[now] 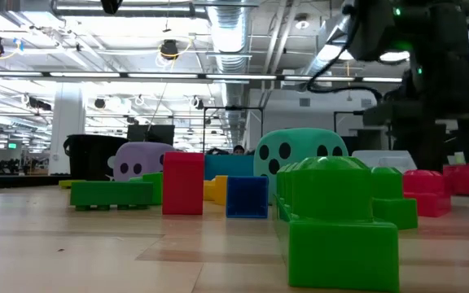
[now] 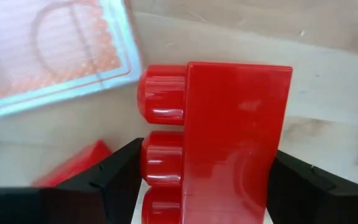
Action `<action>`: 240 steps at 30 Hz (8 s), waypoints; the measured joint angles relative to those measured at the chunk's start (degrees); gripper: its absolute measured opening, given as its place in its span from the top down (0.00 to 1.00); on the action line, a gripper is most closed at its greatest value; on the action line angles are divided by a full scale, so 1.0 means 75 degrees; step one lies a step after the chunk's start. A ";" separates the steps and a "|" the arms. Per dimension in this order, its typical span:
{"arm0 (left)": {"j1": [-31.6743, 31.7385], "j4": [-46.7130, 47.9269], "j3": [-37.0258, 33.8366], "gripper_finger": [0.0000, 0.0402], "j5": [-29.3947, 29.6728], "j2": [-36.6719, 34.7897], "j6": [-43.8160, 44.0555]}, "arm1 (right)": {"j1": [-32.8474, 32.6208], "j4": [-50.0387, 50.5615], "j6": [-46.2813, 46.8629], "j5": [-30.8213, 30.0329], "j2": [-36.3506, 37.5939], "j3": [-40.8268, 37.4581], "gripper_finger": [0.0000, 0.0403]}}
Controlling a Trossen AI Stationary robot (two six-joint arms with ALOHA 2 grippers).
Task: Pick & Place Toys
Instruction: Put the large red game piece into the transparent bin, then put the large green game piece into the transparent bin
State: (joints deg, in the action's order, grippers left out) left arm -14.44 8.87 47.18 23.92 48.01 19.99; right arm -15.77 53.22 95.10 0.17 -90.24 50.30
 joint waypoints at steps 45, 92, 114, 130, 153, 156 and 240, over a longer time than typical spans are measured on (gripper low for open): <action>0.0009 -0.1472 0.0003 0.89 0.1537 0.0029 0.0623 | 0.2167 0.1761 -0.6323 -0.7228 0.1698 0.4013 0.33; 0.0895 -0.1951 0.0007 0.89 0.1752 0.0965 0.2413 | 0.4241 -0.2285 -0.8458 -0.4994 0.7178 -0.2300 0.33; 0.0873 -0.2068 0.0006 0.89 0.1565 0.0965 0.2854 | 0.8619 -0.3804 -0.9763 -0.1135 0.4553 -0.2279 0.33; 0.0857 -0.2036 0.0006 0.89 0.1569 0.0965 0.2812 | 0.8629 -0.3697 -0.9881 -0.0598 0.3188 -0.0919 0.14; 0.0866 -0.1815 -0.0003 0.89 0.1237 0.0965 0.1764 | 0.3530 -0.3624 -0.8782 -0.1803 0.5752 -0.0821 0.24; 0.0866 -0.1807 -0.0003 0.89 0.0476 0.0965 0.1022 | 0.2611 -0.3824 -0.8059 -0.2075 0.5720 -0.0821 0.24; 0.0804 0.0566 -0.0003 0.48 -0.4137 0.5266 0.9594 | -0.0067 -0.0339 -1.0537 -0.4795 0.2548 0.3299 0.24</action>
State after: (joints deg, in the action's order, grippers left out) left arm -8.40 13.12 47.16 -7.11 87.50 91.94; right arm -16.27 50.68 16.07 -35.79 -71.13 75.05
